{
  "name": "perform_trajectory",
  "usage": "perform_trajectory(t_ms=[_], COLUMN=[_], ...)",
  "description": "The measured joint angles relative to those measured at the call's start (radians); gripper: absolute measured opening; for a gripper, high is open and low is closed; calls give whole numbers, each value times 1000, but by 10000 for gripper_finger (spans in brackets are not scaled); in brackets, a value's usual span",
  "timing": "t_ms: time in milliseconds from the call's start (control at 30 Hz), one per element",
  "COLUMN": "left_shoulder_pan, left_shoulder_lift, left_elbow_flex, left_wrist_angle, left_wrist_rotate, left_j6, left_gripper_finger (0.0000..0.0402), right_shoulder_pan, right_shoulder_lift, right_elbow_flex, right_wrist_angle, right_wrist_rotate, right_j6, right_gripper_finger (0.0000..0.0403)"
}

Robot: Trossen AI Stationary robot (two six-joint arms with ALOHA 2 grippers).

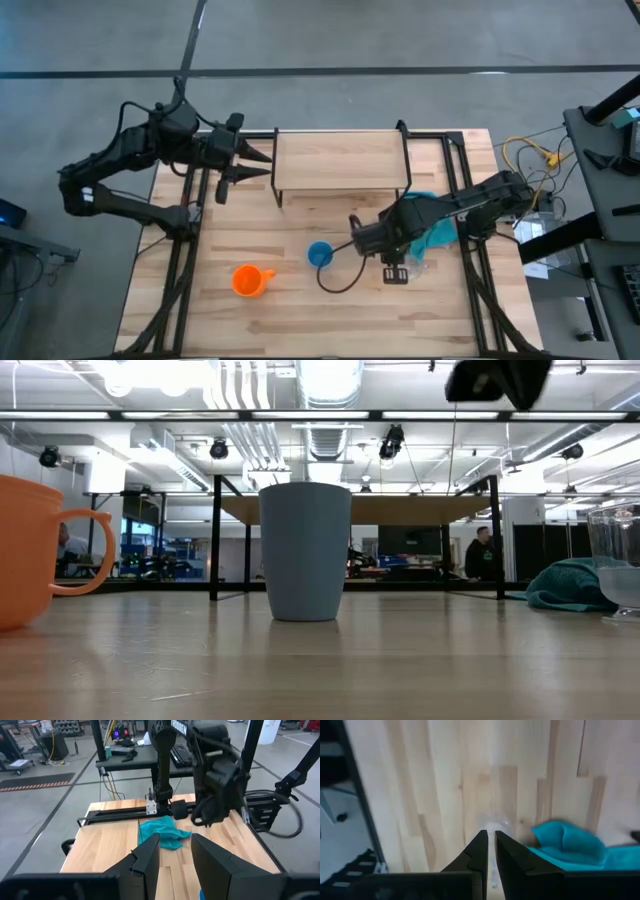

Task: Stack small to large cups/mugs on shelf
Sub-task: Put the transparent cup on the shelf

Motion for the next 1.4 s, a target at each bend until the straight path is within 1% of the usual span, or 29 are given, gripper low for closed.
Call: perform_trajectory(t_ms=[100, 167, 267, 367, 433, 567, 767, 900, 1033, 1200, 1300, 1400], left_shoulder_pan=[0, 0, 0, 0, 0, 0, -1, -1, -1, -1, -1, 0], left_shoulder_lift=[11, 21, 37, 45, 44, 26, -29, -74, -115, -159, -177, -190], left_elbow_flex=[0, 0, 0, 1, 1, 2, 12, 8, 2, 1, 1, 1], left_wrist_angle=[22, 38, 63, 82, 79, 85, 144, 141, 116, 90, 87, 85], left_wrist_rotate=[0, 2, 4, 5, 13, 44, 48, 47, 48, 49, 50, 51], left_j6=[-6, -39, -156, -265, -307, -286, -272, -238, -224, -224, -224, -224], left_gripper_finger=[99, 99, 99, 99, 99, 99, 99, 99, 99, 99, 99, 99], right_shoulder_pan=[0, 1, 5, 15, 24, 42, 53, 53, 48, 21, 15, 15], right_shoulder_lift=[0, 0, -2, -16, -30, -76, -158, -184, -180, -138, -105, -69], right_elbow_flex=[55, 87, 124, 140, 148, 151, 152, 152, 152, 152, 152, 152], right_wrist_angle=[1, 1, 2, 1, -1, 8, 58, 108, 137, 185, 211, 209], right_wrist_rotate=[0, 0, 0, 1, 1, 1, 4, 1, -7, -8, -12, -76], right_j6=[0, -1, -16, -77, -108, -122, -112, -107, -46, 88, 105, 98], right_gripper_finger=[29, 29, 28, 28, 28, 28, 28, 28, 28, 29, 29, 29])
